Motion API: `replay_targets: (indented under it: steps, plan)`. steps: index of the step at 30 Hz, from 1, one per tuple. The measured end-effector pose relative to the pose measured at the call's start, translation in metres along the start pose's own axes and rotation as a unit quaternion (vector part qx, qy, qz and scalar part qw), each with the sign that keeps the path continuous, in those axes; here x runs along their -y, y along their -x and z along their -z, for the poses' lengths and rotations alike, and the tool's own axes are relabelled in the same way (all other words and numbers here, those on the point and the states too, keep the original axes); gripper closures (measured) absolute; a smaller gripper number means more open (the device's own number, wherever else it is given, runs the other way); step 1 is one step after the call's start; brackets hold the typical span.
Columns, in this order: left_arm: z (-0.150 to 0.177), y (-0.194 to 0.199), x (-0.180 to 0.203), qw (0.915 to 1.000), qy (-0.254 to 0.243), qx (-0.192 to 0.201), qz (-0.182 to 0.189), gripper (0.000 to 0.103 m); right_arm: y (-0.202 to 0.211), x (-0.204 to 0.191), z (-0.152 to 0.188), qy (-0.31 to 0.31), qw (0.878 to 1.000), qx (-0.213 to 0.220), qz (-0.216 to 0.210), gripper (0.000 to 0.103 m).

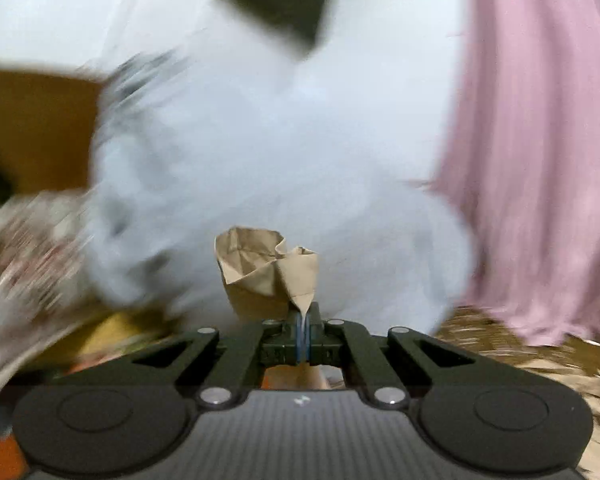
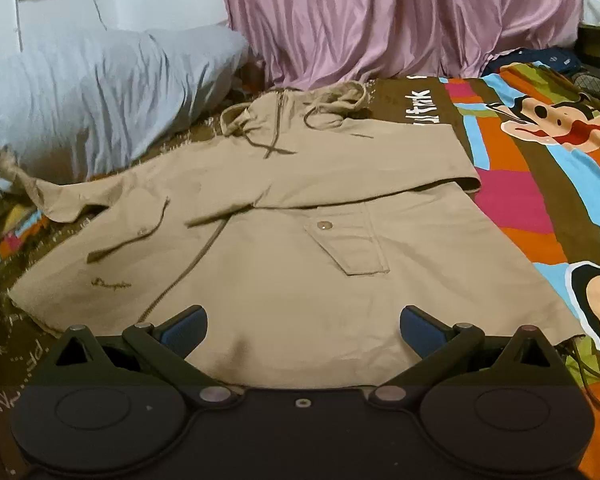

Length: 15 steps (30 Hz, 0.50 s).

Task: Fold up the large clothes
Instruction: 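Grasp the other sleeve cuff with the left tool and fold it across the body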

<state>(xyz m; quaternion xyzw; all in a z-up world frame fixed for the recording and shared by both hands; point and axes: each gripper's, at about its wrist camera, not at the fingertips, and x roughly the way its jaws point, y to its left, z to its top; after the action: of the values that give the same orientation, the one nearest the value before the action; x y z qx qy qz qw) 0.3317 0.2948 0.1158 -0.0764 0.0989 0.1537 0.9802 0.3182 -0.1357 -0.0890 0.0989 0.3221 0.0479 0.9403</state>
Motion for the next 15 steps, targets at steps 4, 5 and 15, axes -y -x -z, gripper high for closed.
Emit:
replay_targets:
  steps: [4, 5, 15]
  plan:
    - [-0.019, 0.015, 0.091, 0.9945, -0.053, 0.016, 0.089, 0.103, 0.008, 0.01, 0.0, -0.021, 1.0, 0.019, -0.003, 0.001]
    - [-0.02, 0.017, 0.11, 0.9924, -0.058, 0.013, 0.108, 0.103, 0.01, 0.012, 0.0, -0.025, 0.999, 0.024, -0.004, 0.001]
    - [0.054, 0.025, 0.28, 0.9629, -0.061, -0.046, 0.259, 0.103, 0.026, 0.045, -0.003, -0.061, 0.995, 0.071, 0.01, 0.001]
